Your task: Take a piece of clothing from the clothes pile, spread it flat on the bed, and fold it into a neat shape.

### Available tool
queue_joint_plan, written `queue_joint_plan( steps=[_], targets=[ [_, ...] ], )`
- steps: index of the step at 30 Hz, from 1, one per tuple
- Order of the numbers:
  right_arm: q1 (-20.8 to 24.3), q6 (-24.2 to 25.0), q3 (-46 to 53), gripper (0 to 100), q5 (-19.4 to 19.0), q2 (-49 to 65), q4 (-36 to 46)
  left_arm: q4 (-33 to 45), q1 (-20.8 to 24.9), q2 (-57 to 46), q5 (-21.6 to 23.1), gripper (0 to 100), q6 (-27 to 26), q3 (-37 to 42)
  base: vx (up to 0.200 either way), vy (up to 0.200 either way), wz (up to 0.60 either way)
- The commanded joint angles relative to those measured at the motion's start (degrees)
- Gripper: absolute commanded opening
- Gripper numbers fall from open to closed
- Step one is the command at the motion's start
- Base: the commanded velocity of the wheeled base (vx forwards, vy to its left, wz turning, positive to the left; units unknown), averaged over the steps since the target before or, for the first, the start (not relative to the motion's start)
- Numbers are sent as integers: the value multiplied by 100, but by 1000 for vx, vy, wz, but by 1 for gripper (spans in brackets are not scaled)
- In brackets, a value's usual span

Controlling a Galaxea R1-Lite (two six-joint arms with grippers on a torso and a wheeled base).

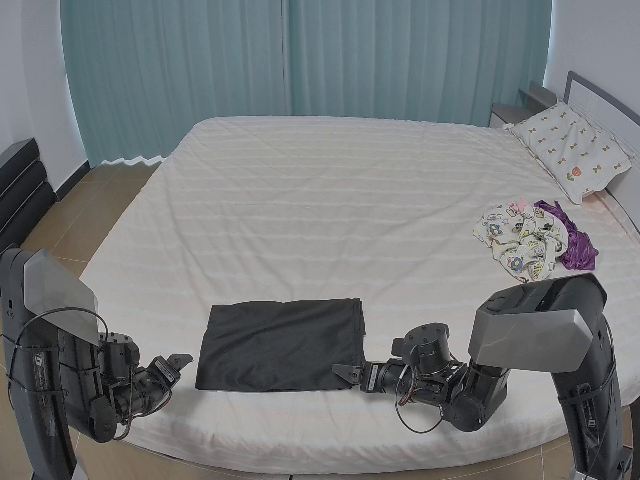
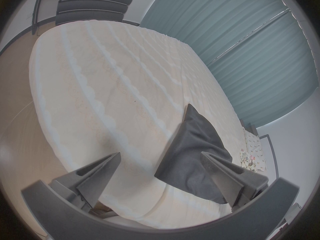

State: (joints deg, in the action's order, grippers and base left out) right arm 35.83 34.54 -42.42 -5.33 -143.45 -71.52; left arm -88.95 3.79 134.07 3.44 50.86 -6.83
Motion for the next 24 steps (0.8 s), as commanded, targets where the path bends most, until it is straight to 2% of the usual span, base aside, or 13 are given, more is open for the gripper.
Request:
queue_joint_plan(
  steps=[1, 4, 5, 18, 24],
  targets=[
    [38, -26, -143, 100, -3, -140, 24, -105, -1, 22, -1, 100, 3, -3, 0, 0, 0],
    [38, -26, -135, 100, -3, -140, 24, -105, -1, 22, -1, 100, 3, -3, 0, 0, 0],
    [38, -26, -143, 0, -3, -140, 33, -105, -1, 31, -1, 100, 3, -12, 0, 0, 0],
    [73, -61, 402, 0, 5, 159, 16, -105, -1, 66, -1, 100, -6, -12, 0, 0, 0],
    [73, -246, 560, 0, -3, 212, 16, -105, -1, 66, -1, 100, -6, -3, 0, 0, 0]
  ],
)
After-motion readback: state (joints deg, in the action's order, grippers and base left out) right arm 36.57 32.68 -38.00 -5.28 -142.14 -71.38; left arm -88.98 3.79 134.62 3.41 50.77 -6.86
